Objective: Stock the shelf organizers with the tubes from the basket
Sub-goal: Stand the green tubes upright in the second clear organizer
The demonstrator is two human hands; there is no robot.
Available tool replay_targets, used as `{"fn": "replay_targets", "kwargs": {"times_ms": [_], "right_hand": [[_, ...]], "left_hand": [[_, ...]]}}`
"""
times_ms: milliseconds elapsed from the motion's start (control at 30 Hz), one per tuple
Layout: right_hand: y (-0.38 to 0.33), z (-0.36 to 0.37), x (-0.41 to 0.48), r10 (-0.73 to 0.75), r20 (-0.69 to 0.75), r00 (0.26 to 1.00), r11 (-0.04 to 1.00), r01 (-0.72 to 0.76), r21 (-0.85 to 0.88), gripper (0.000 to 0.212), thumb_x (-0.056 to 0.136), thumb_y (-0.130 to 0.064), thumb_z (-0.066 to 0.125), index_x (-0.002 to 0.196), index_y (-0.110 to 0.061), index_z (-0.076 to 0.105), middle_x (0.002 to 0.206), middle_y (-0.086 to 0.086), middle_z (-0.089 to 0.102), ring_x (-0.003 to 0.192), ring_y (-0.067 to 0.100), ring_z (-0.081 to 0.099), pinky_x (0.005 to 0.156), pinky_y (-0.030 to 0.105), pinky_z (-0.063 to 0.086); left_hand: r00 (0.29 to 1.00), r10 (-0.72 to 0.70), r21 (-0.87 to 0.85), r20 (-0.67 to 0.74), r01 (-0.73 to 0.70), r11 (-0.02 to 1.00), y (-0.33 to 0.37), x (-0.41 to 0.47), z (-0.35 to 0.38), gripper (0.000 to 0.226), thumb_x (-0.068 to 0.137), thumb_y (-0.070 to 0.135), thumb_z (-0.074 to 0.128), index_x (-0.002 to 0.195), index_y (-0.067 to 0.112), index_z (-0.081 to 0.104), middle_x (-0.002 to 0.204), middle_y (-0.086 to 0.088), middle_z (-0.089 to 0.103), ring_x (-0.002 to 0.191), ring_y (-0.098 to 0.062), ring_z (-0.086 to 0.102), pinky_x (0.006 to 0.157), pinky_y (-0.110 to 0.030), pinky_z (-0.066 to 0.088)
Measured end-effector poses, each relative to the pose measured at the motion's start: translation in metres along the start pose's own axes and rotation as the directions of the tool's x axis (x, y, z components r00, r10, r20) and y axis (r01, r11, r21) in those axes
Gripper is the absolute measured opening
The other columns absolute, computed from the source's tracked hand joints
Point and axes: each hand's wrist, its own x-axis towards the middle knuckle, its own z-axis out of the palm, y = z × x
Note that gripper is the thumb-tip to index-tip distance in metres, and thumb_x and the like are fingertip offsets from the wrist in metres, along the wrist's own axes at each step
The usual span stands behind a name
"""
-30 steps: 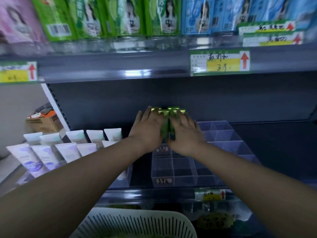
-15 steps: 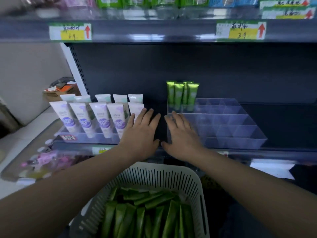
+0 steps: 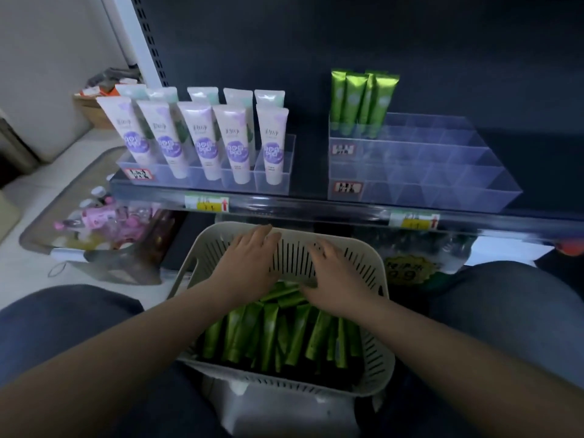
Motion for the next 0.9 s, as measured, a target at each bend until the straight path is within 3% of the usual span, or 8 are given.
{"fn": "replay_targets", "kwargs": {"times_ms": [100, 167, 267, 400, 567, 767, 900], "right_hand": [[0.009, 0.018, -0.001, 0.070, 0.089, 0.994, 0.997, -0.073, 0.024, 0.071, 0.080, -0.041, 0.061, 0.140, -0.017, 0.031, 0.141, 0.002, 0.031, 0.129, 0.021, 0.033, 0.107, 0.038, 0.035], [0.014, 0.027, 0.001, 0.103, 0.148, 0.984, 0.994, -0.107, 0.022, 0.051, 0.080, -0.041, 0.059, 0.124, -0.018, 0.046, 0.124, 0.002, 0.041, 0.114, 0.019, 0.044, 0.095, 0.040, 0.045], [0.021, 0.040, 0.006, 0.125, 0.227, 0.966, 0.990, -0.137, 0.041, 0.036, 0.080, -0.039, 0.060, 0.111, -0.021, 0.053, 0.109, 0.000, 0.047, 0.103, 0.017, 0.048, 0.088, 0.036, 0.047], [0.032, 0.057, 0.014, 0.120, 0.313, 0.942, 0.990, -0.136, 0.030, 0.043, 0.079, -0.039, 0.062, 0.119, -0.024, 0.053, 0.123, 0.000, 0.045, 0.110, 0.017, 0.046, 0.088, 0.031, 0.046], [0.042, 0.074, 0.027, 0.135, 0.386, 0.913, 0.989, -0.145, -0.003, 0.031, 0.080, -0.038, 0.063, 0.106, -0.022, 0.058, 0.110, 0.000, 0.051, 0.106, 0.019, 0.050, 0.087, 0.034, 0.049], [0.042, 0.091, 0.038, 0.127, 0.368, 0.921, 0.988, -0.085, -0.126, 0.044, 0.080, -0.043, 0.063, 0.114, -0.016, 0.055, 0.113, 0.004, 0.051, 0.106, 0.022, 0.050, 0.088, 0.034, 0.047], [0.046, 0.105, 0.042, 0.152, 0.396, 0.905, 0.971, -0.062, -0.230, 0.063, 0.079, -0.053, 0.060, 0.129, -0.017, 0.047, 0.129, 0.007, 0.047, 0.118, 0.026, 0.043, 0.098, 0.036, 0.038]], "left_hand": [[0.993, -0.012, -0.093, 0.117, 0.023, 0.995, -0.008, -0.003, 0.023, 0.064, 0.083, 0.034, 0.058, 0.139, 0.013, 0.034, 0.140, -0.007, 0.039, 0.129, -0.025, 0.038, 0.108, -0.037, 0.032], [0.970, -0.039, -0.144, 0.241, 0.075, 0.987, -0.016, -0.006, 0.037, 0.055, 0.084, 0.030, 0.060, 0.133, 0.013, 0.041, 0.132, -0.007, 0.047, 0.122, -0.024, 0.044, 0.102, -0.036, 0.039], [0.903, -0.072, -0.147, 0.423, 0.147, 0.978, -0.029, -0.007, 0.057, 0.050, 0.086, 0.026, 0.058, 0.132, 0.013, 0.041, 0.130, -0.009, 0.049, 0.119, -0.025, 0.047, 0.098, -0.035, 0.041], [0.839, -0.072, -0.094, 0.539, 0.145, 0.985, -0.033, -0.001, 0.073, 0.043, 0.087, 0.020, 0.055, 0.127, 0.010, 0.045, 0.128, -0.012, 0.051, 0.116, -0.026, 0.050, 0.092, -0.035, 0.044], [0.808, -0.057, -0.026, 0.587, 0.089, 0.996, -0.031, 0.009, 0.090, 0.044, 0.085, 0.018, 0.060, 0.126, 0.009, 0.046, 0.126, -0.011, 0.049, 0.116, -0.026, 0.049, 0.094, -0.037, 0.047], [0.772, -0.060, 0.007, 0.633, 0.072, 0.997, -0.033, 0.020, 0.103, 0.034, 0.084, 0.015, 0.061, 0.116, 0.008, 0.053, 0.117, -0.010, 0.056, 0.107, -0.025, 0.056, 0.087, -0.037, 0.052], [0.766, -0.052, 0.063, 0.640, 0.015, 0.998, -0.033, 0.024, 0.110, 0.034, 0.083, 0.018, 0.065, 0.114, 0.007, 0.055, 0.115, -0.011, 0.054, 0.107, -0.026, 0.052, 0.084, -0.035, 0.050]]}}
